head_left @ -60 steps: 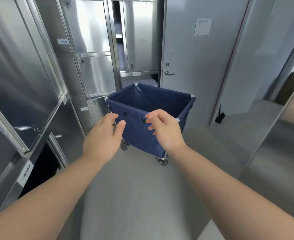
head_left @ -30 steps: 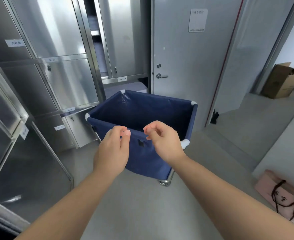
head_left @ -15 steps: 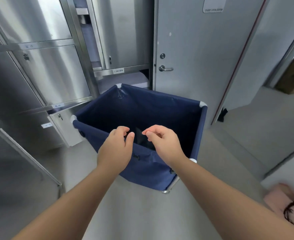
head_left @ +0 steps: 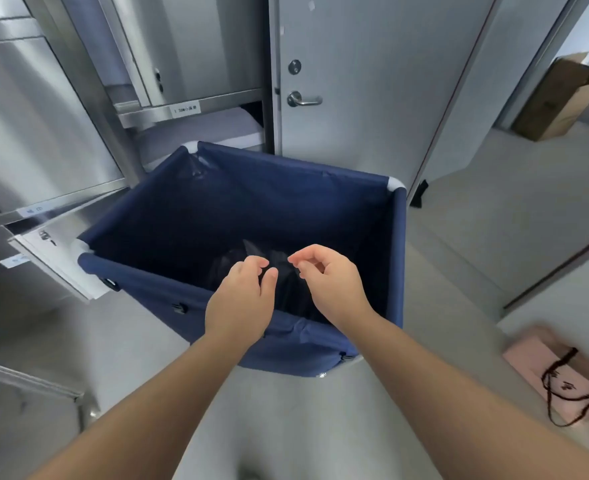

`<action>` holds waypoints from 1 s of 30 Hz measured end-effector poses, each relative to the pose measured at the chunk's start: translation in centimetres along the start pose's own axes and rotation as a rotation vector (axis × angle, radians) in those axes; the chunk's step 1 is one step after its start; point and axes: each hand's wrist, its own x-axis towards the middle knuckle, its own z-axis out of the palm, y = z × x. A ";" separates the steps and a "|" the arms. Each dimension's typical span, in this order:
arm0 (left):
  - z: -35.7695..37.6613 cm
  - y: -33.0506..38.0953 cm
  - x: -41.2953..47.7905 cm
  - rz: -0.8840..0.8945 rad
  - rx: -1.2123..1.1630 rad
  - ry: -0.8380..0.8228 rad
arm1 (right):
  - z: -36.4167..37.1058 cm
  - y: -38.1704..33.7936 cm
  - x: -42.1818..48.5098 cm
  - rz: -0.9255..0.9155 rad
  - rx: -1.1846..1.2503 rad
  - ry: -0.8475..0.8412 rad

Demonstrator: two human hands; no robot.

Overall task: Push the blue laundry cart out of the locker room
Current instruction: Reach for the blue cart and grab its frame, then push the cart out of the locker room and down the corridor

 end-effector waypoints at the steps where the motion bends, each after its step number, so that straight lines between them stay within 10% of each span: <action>1: 0.5 0.1 0.6 -0.003 0.004 -0.018 | -0.1 0.4 0.5 0.007 -0.018 0.002; 15: 15.3 5.5 2.5 -0.097 0.127 -0.195 | -7.0 10.6 5.3 -0.053 -0.181 -0.259; 21: 23.8 8.9 2.1 -0.168 0.233 -0.738 | -9.4 14.1 6.2 -0.078 -0.287 -0.356; 25: 25.1 11.0 0.7 -0.282 0.017 -0.415 | -10.6 15.7 7.6 -0.062 -0.294 -0.330; 30: 27.2 10.9 0.5 -0.164 0.175 -0.385 | -11.2 17.2 8.7 -0.029 -0.317 -0.306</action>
